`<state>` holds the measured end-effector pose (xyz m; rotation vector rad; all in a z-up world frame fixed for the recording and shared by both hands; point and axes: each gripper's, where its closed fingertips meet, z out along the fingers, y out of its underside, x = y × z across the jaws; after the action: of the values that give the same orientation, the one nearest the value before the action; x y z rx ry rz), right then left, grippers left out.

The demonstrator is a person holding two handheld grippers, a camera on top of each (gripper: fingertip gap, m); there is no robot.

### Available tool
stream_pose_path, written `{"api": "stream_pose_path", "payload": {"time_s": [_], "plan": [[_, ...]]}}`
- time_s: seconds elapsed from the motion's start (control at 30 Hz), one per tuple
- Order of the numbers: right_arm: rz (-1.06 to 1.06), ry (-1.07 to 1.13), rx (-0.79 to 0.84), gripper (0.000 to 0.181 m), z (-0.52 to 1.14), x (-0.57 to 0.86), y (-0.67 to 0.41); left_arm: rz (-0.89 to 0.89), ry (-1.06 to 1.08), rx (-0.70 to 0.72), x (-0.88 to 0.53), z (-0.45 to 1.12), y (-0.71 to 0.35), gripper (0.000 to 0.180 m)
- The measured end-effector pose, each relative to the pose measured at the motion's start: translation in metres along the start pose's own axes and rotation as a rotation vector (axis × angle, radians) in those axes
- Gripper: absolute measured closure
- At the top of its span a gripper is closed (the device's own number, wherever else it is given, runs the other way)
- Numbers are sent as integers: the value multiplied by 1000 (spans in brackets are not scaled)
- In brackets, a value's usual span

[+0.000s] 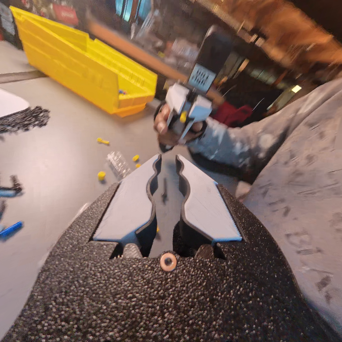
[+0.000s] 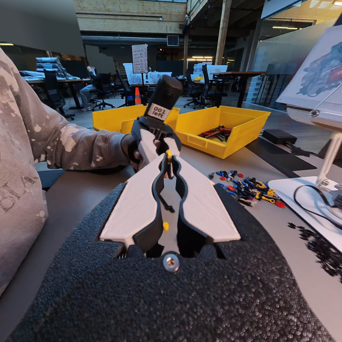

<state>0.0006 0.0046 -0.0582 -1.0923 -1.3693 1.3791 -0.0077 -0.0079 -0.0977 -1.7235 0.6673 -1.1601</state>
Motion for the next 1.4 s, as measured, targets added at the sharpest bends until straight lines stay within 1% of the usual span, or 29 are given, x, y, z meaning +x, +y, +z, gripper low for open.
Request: {"api": "stream_pose_path", "payload": {"time_s": [0.1,0.17,0.27,0.43,0.63,0.87,1.03,1.3,1.4], "plan": [[-80,113,-96,177,-18,26,7,155,-199,-313,-26,5,44,164],[-93,166,-126,177,-29,37,10,179,-266,-473,-36,8,65,163],[-85,208,-127,177,-43,43,11,226,-276,-620,-36,13,77,162],[-92,235,-173,177,-54,42,18,341,-293,-873,-41,12,85,162],[-79,256,-197,176,-59,48,22,408,-265,-1064,-43,17,93,166],[-73,265,-179,176,-66,51,17,415,-244,-1164,-43,19,97,171],[-77,264,-175,176,-67,50,15,422,-242,-1204,-44,16,97,172],[-75,260,-177,176,-65,49,16,420,-234,-1204,-44,17,97,173],[-76,255,-175,176,-64,47,17,437,-253,-1146,-47,18,92,173]]}}
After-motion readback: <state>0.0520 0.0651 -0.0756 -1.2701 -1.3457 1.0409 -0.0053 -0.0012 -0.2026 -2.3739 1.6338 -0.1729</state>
